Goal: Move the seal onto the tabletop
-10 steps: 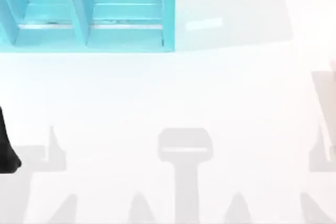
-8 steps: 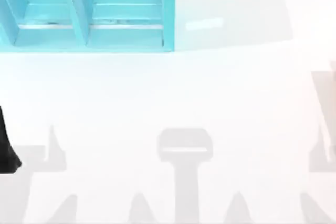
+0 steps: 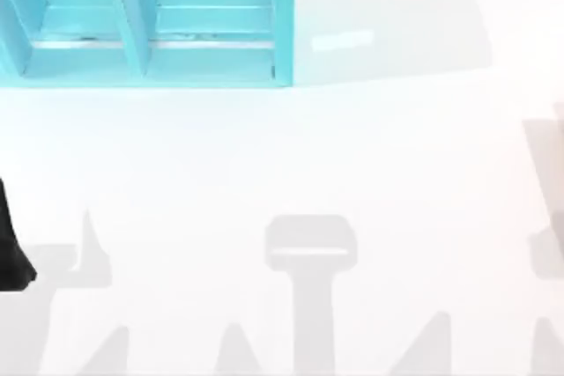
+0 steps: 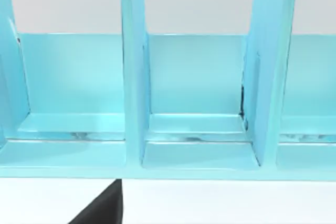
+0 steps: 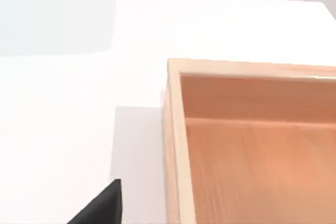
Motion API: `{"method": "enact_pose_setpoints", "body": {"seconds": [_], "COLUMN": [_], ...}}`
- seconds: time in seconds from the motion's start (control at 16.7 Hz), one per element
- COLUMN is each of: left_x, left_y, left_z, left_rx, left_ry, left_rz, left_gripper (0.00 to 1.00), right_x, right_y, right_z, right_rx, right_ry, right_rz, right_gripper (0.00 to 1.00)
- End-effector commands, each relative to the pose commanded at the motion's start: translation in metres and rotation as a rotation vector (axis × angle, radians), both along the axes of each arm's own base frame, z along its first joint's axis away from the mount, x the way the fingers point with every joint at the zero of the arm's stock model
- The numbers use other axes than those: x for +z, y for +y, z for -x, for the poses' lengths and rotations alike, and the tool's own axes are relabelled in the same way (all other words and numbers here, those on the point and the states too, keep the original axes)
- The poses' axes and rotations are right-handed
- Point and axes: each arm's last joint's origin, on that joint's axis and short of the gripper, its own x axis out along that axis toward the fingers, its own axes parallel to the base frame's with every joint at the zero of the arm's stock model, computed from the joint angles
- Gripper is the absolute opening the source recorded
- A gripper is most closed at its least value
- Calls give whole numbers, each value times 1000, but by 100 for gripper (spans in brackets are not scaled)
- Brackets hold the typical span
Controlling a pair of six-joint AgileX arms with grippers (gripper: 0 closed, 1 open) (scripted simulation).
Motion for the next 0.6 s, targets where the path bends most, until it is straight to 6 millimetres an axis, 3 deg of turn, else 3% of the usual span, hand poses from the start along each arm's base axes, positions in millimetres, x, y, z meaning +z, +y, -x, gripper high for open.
{"method": "enact_pose_setpoints", "body": {"seconds": [0.36, 0.6], "left_x": [0, 0], "left_y": [0, 0], "left_z": [0, 0], "left_rx": [0, 0], "left_ry": [0, 0], "left_rz": [0, 0], "left_gripper": [100, 100], "right_x": [40, 51], "right_y": [-29, -61], "right_z": [-46, -86], "right_rx": [-65, -73], "right_ry": [470, 779], "right_rz": [43, 14], "right_gripper": [100, 100]}}
